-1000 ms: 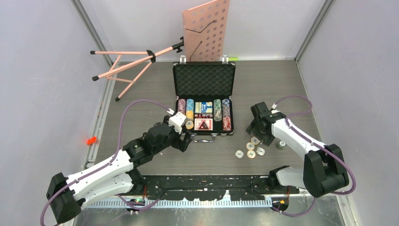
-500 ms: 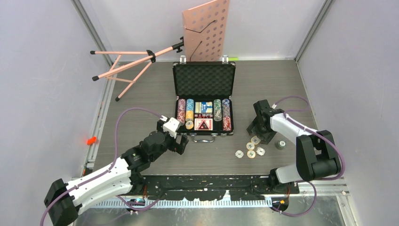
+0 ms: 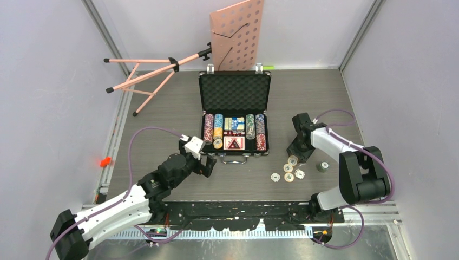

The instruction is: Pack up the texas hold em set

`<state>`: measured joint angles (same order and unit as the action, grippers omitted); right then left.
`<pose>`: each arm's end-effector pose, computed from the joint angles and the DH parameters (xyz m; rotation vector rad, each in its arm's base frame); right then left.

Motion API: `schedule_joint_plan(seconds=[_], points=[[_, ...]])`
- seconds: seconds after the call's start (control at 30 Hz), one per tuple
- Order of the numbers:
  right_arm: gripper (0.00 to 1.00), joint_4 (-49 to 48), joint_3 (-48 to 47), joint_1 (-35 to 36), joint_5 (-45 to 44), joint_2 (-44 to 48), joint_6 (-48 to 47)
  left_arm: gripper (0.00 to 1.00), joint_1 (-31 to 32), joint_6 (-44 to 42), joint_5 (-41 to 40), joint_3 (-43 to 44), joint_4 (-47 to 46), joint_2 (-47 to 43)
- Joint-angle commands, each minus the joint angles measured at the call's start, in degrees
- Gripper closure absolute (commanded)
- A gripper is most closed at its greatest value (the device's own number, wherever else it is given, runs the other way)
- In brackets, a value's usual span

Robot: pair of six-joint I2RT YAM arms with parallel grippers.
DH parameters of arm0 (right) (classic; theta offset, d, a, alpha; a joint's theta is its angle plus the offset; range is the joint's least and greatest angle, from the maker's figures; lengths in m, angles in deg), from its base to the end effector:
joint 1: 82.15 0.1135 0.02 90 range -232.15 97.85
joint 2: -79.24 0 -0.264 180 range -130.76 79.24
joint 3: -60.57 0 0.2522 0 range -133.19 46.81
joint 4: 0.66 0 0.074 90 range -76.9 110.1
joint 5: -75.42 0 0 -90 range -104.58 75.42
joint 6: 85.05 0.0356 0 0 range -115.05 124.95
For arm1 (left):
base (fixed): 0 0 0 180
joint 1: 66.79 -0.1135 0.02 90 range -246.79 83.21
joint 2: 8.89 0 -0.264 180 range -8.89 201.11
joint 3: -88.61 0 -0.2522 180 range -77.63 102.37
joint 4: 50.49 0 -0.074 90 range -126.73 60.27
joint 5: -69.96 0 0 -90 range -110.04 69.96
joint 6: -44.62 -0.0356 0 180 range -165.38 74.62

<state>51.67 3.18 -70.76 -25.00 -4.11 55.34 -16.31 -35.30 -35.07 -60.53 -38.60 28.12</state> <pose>0.2349 0.0408 0.1586 0.9842 2.6989 -0.0735 0.1108 -0.1199 0.2118 0.4837 1.8401 -0.4776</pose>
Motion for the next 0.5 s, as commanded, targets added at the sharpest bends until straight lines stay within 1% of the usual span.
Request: schedule_joint_plan(seconds=[0.0,0.1,0.23,0.3,0.4,0.47], points=[[0.59,2.00,0.53,-0.24,-0.15,-1.89,-1.23,0.03,-0.29,-0.33,-0.82,-0.32,-3.76,-0.79],[0.60,3.12,-0.40,-0.23,0.40,0.00,-1.17,0.03,-0.29,-0.33,-0.41,-0.32,-3.84,-0.53],[0.60,7.40,-3.54,-0.24,0.10,3.04,-0.66,0.03,-0.29,-0.24,0.23,-0.40,-4.30,0.23],[0.60,8.73,-5.09,-0.24,0.50,4.64,-0.36,0.01,-0.29,-0.16,0.72,-0.48,-4.89,0.71],[0.60,10.21,-6.05,-0.24,1.65,6.68,0.36,0.00,-0.29,2.20,1.76,-0.52,-5.86,1.58],[0.60,10.88,-6.32,-0.23,2.51,7.65,1.11,0.00,-0.29,5.75,3.08,-0.10,-6.69,2.21]])
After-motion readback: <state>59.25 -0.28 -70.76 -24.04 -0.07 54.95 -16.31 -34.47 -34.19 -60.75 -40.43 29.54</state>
